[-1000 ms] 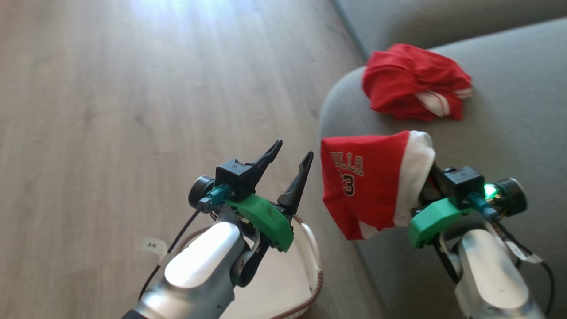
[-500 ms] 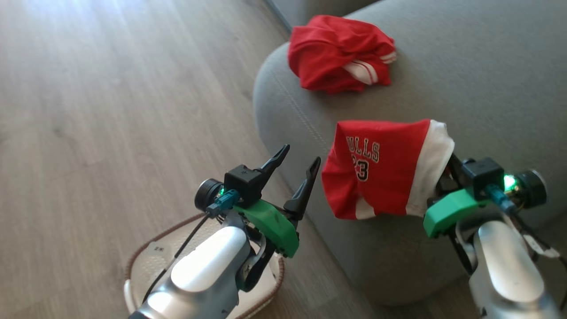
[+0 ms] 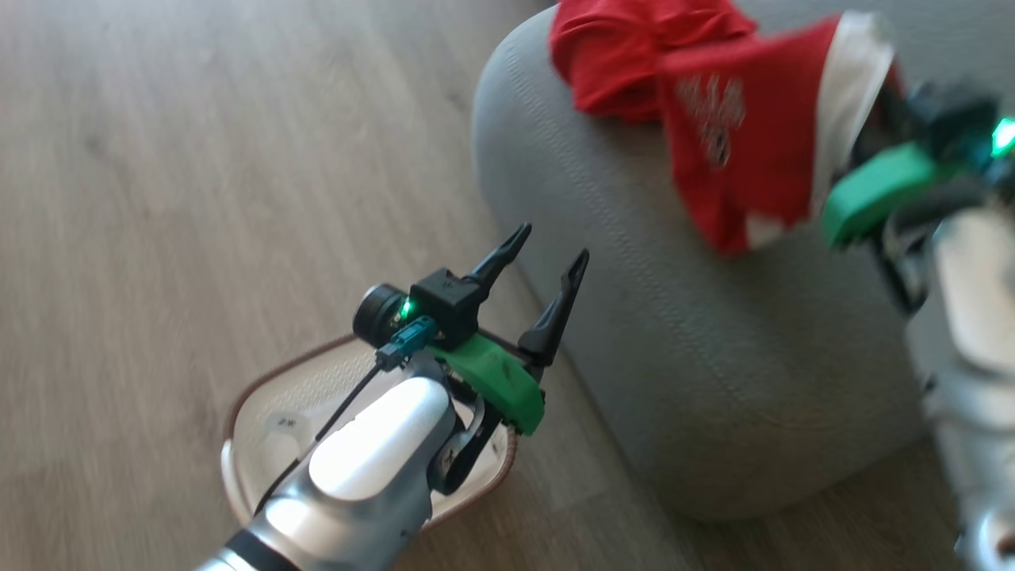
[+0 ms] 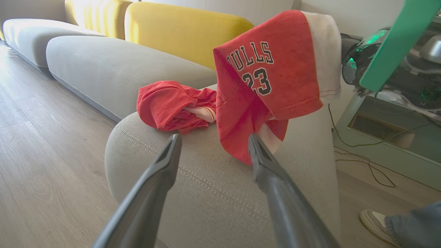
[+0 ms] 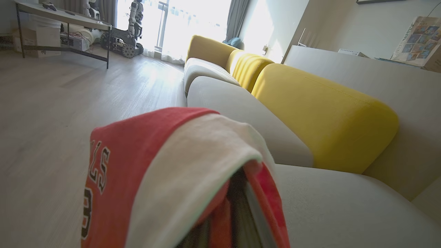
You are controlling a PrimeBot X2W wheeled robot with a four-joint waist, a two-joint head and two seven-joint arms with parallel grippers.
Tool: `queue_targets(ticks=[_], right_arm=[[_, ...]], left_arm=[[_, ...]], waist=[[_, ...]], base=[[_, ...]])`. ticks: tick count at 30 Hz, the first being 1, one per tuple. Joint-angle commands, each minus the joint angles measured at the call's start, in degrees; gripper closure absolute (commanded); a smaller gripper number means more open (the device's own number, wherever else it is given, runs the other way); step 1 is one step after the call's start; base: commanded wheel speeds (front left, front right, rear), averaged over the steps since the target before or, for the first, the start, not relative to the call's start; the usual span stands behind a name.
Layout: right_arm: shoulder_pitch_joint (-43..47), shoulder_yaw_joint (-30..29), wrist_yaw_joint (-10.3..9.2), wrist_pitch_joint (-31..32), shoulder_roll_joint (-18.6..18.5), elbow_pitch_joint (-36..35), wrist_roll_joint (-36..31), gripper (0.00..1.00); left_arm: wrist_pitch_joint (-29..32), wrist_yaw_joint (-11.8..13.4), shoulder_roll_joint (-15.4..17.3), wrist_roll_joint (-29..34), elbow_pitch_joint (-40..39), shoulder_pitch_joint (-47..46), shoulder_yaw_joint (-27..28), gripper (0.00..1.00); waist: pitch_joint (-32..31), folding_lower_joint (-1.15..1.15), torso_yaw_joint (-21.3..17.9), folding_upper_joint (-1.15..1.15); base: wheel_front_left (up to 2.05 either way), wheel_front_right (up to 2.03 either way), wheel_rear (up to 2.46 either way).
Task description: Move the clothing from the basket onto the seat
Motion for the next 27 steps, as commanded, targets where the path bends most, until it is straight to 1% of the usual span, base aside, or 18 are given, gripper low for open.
queue_targets(ticks=[1,8,13,18,22,27], right_arm=[[-5.31,1.2,-0.02,0.61,-1.4,-0.7,0.65,1.0],[-18.1,2.28,-0.02,4.11,-7.07,8.68,2.68,1.0],[-25.05,-0.27,-0.02,6.81,-11.61,16.09,2.74,1.0],[-30.31,-2.65,-0.02,7.94,-16.13,22.2,1.05,1.0],[-32.21,-5.55,-0.02,7.95,-18.1,25.85,-1.26,1.0],[-31.78,-9.35,-0.02,7.74,-18.62,29.29,-3.78,1.0]], left_arm=[[-0.32,0.54,1.07,0.68,-2.28,-2.99,1.28,0.0],[0.94,1.4,2.2,2.04,-5.64,-4.9,0.56,0.0],[1.89,1.94,2.75,2.61,-7.99,-5.62,0.03,0.0],[2.24,2.48,3.17,3.03,-10.0,-6.15,-0.24,0.0],[2.33,2.75,3.36,3.29,-11.42,-6.5,-0.48,0.0],[2.5,3.17,3.55,3.54,-12.7,-6.71,-0.71,0.0]], waist=[[2.92,0.0,3.22,0.0],[8.63,0.0,10.03,0.0],[12.15,0.0,14.87,0.0],[15.2,0.0,18.73,0.0],[17.12,0.0,21.08,0.0],[18.84,0.0,22.64,0.0]], base=[[0.0,0.0,0.0],[0.0,0.0,0.0],[0.0,0.0,0.0],[0.0,0.0,0.0],[0.0,0.0,0.0],[0.0,0.0,0.0]])
